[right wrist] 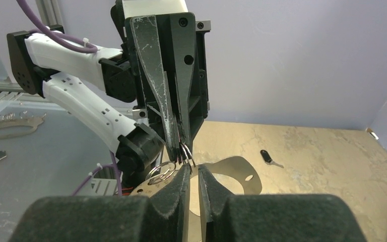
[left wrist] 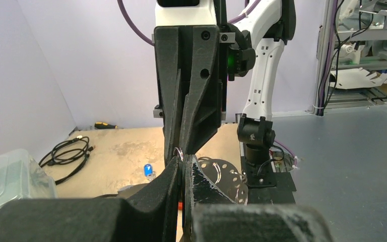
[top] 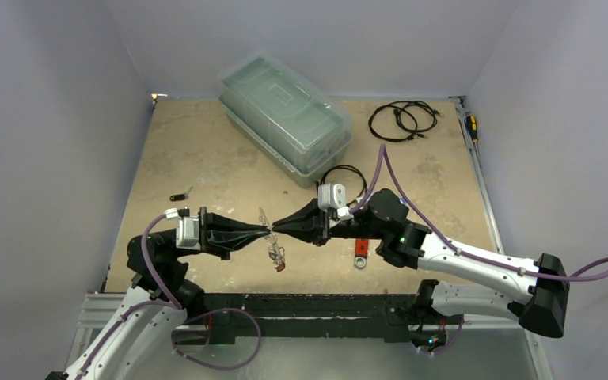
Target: Put the keys on the keyring
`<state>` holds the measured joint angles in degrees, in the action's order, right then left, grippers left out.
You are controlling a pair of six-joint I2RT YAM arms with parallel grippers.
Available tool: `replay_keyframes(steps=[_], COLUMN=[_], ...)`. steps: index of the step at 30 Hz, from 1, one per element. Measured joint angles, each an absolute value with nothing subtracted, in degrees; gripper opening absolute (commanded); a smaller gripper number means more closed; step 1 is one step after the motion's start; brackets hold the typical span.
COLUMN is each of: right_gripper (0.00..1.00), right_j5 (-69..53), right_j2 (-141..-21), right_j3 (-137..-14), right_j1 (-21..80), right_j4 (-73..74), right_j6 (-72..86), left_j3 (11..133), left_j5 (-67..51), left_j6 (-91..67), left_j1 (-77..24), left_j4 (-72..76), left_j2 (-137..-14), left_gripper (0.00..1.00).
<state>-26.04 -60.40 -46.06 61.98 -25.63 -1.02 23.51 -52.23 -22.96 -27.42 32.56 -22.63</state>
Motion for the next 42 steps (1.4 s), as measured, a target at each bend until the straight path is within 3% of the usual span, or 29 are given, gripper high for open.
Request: replay_keyframes(steps=[13, 19, 24, 28, 30, 32, 38, 42], right_gripper=[0.13, 0.0, 0.0, 0.0, 0.0, 0.0, 0.0, 0.0], right_j5=[-26.1, -26.6, -26.8, -26.4, -24.6, -21.9, -11.4, -5.6], right_j2=[-60.6, -60.8, -61.4, -61.5, -61.5, -61.7, -63.4, -63.8], right_j3=[-46.1, -46.4, -47.1, -47.6, -48.4, -49.7, -54.8, -56.5], right_j1=[62.0, 62.0, 61.9, 61.9, 62.3, 63.0, 66.1, 67.2], right_j4=[-24.9, -24.9, -24.8, -23.1, -20.2, -16.8, -6.7, -0.6], right_j6=[-1.0, -1.1, -1.3, -2.7, -4.3, -6.1, -11.9, -14.9], left_j3=[23.5, 23.5, 23.5, 23.7, 24.4, 25.5, 28.3, 30.9], left_j5=[-52.1, -52.1, -51.8, -51.3, -50.7, -49.7, -46.8, -45.2], left_j6=[-23.0, -22.9, -22.8, -20.0, -17.7, -14.8, -7.8, -3.5], left_j1=[-27.4, -27.4, -27.4, -27.4, -27.4, -27.5, -27.5, -27.5], left_j4=[32.5, 32.7, 33.2, 30.6, 27.3, 23.0, 13.8, 8.0], left_j2=[-22.5, -22.5, -22.5, -22.4, -22.2, -21.8, -19.7, -20.0], left_gripper=[0.0, 0.0, 0.0, 0.36, 0.48, 0.54, 0.39, 0.37])
